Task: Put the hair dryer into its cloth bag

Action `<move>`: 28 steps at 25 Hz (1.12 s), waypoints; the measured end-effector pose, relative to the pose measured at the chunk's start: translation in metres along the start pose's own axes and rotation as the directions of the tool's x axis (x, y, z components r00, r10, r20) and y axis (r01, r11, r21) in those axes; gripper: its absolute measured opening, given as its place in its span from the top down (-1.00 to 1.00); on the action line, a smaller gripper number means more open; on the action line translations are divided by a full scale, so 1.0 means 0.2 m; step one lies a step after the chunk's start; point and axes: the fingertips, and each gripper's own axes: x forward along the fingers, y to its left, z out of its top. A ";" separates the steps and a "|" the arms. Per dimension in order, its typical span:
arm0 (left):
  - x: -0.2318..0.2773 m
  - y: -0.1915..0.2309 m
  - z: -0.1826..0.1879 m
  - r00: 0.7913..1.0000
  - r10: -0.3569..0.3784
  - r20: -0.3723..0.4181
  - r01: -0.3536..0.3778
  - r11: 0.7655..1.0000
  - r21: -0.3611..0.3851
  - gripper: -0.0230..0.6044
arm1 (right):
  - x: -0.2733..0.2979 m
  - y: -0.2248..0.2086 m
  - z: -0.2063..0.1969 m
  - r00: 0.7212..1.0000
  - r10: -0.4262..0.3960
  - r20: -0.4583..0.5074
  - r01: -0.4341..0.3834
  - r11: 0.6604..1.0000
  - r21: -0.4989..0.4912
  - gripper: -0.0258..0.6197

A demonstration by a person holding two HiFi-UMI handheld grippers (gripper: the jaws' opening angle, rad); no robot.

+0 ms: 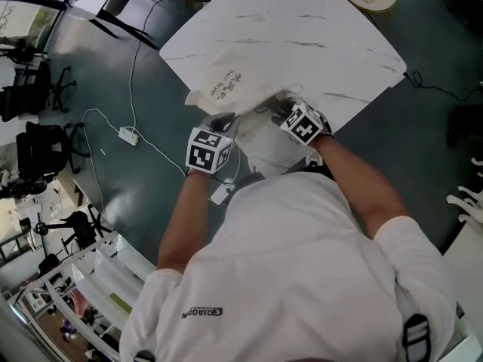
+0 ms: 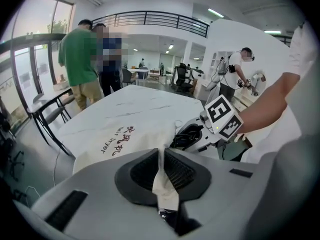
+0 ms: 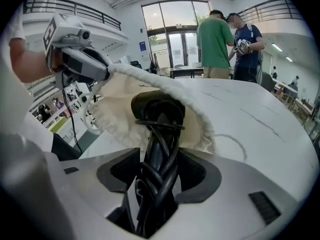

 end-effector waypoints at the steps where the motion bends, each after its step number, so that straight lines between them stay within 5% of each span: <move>1: 0.01 0.00 0.00 1.000 0.001 -0.003 -0.001 1.000 0.001 0.75 | 0.01 -0.01 -0.01 1.000 -0.009 -0.011 0.009 1.000 -0.007 0.15; 16: 0.01 -0.01 0.03 1.000 0.015 0.005 -0.015 1.000 0.000 0.75 | -0.25 -0.02 -0.11 0.998 -0.067 0.016 0.067 0.998 -0.018 0.01; 22: 0.01 -0.04 0.04 1.000 0.013 0.012 -0.013 1.000 -0.004 0.75 | -0.27 0.02 -0.31 0.992 -0.101 -0.073 0.096 0.993 -0.070 0.16; 28: 0.02 -0.04 0.05 1.000 0.008 0.018 -0.008 1.000 -0.020 0.75 | -0.26 0.02 -0.29 0.987 -0.138 -0.082 0.129 0.986 -0.109 0.42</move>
